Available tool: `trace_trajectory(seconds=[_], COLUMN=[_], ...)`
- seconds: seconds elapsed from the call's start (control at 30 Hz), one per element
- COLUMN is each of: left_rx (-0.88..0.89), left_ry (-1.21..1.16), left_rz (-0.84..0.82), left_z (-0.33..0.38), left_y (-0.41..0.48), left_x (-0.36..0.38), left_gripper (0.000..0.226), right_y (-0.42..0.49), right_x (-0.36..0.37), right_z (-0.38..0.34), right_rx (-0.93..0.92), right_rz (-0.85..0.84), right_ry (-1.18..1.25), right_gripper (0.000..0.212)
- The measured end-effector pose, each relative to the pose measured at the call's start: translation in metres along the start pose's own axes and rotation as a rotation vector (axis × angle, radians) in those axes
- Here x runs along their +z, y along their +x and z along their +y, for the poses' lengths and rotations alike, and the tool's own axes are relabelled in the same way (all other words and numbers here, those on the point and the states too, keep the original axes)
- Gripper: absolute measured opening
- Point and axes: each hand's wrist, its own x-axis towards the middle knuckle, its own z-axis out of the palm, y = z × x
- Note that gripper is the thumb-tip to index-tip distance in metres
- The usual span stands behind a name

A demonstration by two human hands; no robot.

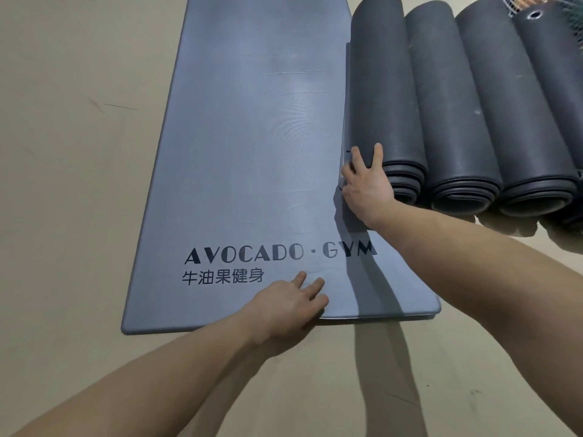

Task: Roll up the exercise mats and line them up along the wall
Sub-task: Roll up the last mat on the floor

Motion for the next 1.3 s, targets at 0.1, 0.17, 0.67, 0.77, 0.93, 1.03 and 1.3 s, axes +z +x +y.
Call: trace_trajectory(seconds=[0.1, 0.17, 0.67, 0.77, 0.93, 1.03, 1.3], left_rx=[-0.018, -0.039, -0.276, -0.336, -0.571, -0.655, -0.574], left_ry=[0.014, -0.012, 0.142, 0.204, 0.164, 0.140, 0.187], left_rz=[-0.023, -0.046, 0.068, 0.061, 0.020, 0.039, -0.023], left_z=[-0.024, -0.040, -0.118, -0.141, -0.188, -0.198, -0.176], left_y=[-0.012, -0.021, -0.089, -0.115, -0.169, -0.180, -0.166], left_x=[-0.001, -0.001, 0.016, 0.015, 0.027, 0.033, 0.040], left_gripper=[0.036, 0.034, 0.030, 0.037, 0.057, 0.053, 0.044], right_y=[0.000, 0.000, -0.004, -0.003, 0.000, 0.003, 0.015], right_x=[0.001, 0.002, -0.009, -0.006, -0.004, -0.004, -0.026], right_z=[0.002, 0.003, 0.008, 0.007, 0.000, -0.001, -0.006], right_rx=[0.006, 0.010, -0.018, -0.022, -0.047, -0.038, 0.022], right_rz=[-0.005, -0.007, -0.043, -0.067, -0.087, -0.082, -0.223], right_ry=[-0.003, -0.006, -0.025, -0.023, -0.065, -0.049, 0.086], right_gripper=[0.057, 0.059, 0.053, 0.054, 0.063, 0.066, 0.058])
